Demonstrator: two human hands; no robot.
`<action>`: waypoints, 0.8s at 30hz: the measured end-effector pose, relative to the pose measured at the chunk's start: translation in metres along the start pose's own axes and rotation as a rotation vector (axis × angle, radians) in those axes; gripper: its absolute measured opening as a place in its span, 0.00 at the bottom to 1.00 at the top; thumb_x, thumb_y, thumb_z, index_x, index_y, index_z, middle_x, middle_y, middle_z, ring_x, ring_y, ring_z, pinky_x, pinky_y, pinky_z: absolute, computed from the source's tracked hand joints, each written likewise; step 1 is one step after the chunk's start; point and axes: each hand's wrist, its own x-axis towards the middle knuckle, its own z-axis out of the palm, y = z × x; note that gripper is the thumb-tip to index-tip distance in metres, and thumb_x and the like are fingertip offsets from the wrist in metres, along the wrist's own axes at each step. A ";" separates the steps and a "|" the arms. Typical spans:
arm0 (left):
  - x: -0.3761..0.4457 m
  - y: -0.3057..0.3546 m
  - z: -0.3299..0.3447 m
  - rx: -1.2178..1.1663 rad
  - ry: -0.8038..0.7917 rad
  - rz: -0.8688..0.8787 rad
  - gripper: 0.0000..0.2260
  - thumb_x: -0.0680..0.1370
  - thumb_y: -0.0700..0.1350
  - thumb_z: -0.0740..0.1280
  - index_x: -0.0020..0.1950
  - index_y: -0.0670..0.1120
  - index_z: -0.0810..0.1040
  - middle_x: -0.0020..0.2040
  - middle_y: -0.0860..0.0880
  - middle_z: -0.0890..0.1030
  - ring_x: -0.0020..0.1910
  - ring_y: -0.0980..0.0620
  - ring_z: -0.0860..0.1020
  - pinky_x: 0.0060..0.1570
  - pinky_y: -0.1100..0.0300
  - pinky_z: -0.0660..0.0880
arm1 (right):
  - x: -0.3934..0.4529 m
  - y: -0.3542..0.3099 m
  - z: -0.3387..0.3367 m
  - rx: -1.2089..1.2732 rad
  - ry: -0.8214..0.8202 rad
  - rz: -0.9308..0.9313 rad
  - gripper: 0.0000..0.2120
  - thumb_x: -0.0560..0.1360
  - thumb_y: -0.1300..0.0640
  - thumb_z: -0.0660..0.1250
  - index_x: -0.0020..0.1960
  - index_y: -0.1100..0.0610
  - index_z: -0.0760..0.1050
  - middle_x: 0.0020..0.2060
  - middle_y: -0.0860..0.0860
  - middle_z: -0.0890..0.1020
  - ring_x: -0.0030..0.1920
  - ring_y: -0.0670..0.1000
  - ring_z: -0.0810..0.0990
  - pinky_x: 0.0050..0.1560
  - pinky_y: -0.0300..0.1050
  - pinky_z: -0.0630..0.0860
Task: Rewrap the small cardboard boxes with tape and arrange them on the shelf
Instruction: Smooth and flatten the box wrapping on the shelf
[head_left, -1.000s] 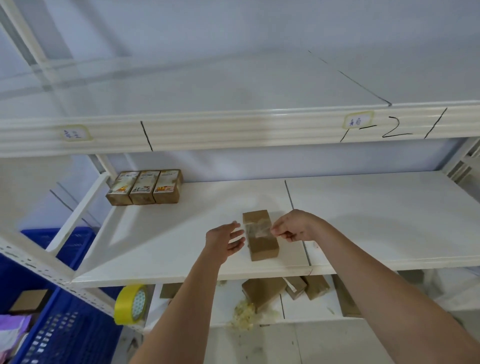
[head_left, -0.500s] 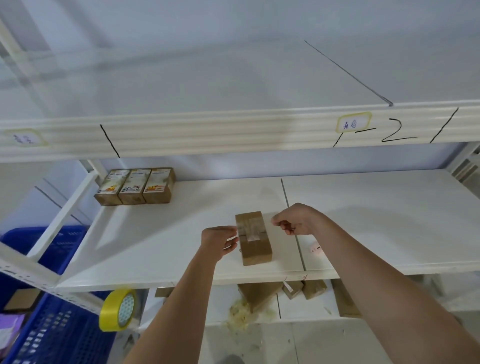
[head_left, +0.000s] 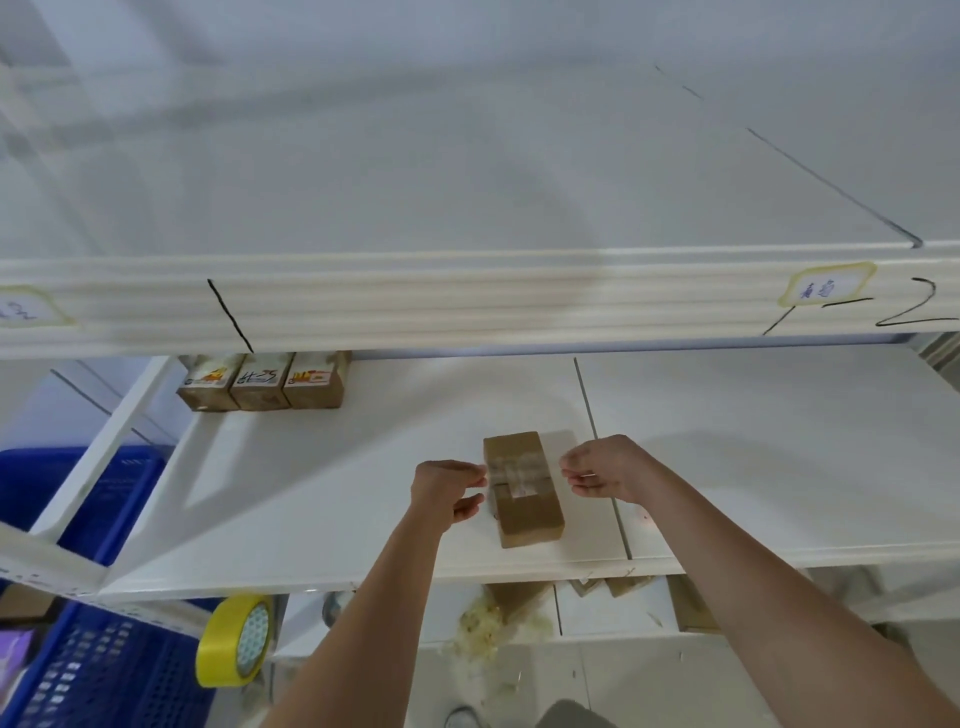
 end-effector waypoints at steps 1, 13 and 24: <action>0.002 0.000 0.000 0.017 0.005 0.004 0.06 0.73 0.38 0.78 0.47 0.40 0.85 0.44 0.42 0.86 0.42 0.42 0.85 0.40 0.56 0.83 | 0.003 0.002 0.001 -0.014 0.023 -0.018 0.07 0.74 0.67 0.74 0.52 0.67 0.81 0.47 0.61 0.85 0.44 0.55 0.84 0.46 0.46 0.83; -0.007 -0.004 0.000 -0.047 0.002 -0.077 0.11 0.72 0.36 0.78 0.52 0.36 0.82 0.49 0.40 0.83 0.47 0.40 0.84 0.43 0.51 0.84 | 0.015 0.012 0.003 -0.084 0.100 -0.087 0.03 0.73 0.67 0.75 0.46 0.64 0.82 0.45 0.60 0.86 0.46 0.56 0.86 0.51 0.49 0.84; 0.008 -0.009 0.002 -0.086 0.111 -0.050 0.13 0.70 0.38 0.80 0.49 0.33 0.82 0.45 0.39 0.85 0.38 0.45 0.82 0.42 0.56 0.82 | 0.015 0.010 0.002 0.077 0.010 0.046 0.07 0.75 0.66 0.73 0.51 0.68 0.80 0.42 0.59 0.83 0.41 0.54 0.82 0.49 0.48 0.83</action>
